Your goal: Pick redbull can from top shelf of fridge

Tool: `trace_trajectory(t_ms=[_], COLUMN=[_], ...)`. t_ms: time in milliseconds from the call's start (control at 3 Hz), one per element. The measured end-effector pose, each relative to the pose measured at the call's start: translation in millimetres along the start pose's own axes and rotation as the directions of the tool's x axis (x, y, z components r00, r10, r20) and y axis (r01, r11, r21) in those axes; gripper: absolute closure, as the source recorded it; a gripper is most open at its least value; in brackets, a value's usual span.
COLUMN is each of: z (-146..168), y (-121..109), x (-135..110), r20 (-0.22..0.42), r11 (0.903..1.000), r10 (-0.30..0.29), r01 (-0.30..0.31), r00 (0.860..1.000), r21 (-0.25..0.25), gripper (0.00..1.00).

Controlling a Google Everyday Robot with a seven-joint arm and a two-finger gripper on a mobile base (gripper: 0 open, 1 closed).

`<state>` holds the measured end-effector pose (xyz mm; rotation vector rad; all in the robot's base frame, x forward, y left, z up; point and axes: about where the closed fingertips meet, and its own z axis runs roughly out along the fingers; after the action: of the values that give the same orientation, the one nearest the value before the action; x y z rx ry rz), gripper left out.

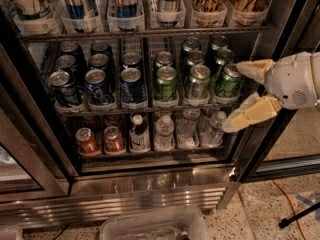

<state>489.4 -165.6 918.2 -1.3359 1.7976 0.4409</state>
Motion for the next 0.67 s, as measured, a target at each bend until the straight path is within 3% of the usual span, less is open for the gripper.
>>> trace_trajectory(t_ms=[333,667], z=[0.7,-13.0], y=[-6.8,-3.4], x=[-32.5,-66.6], r20=[0.166,0.29], r11=[0.9987,0.9971], r10=[0.051,0.076], r01=[-0.051,-0.075], r00=[0.985,0.954], r21=[0.0,-0.015], gripper=[0.0,0.0])
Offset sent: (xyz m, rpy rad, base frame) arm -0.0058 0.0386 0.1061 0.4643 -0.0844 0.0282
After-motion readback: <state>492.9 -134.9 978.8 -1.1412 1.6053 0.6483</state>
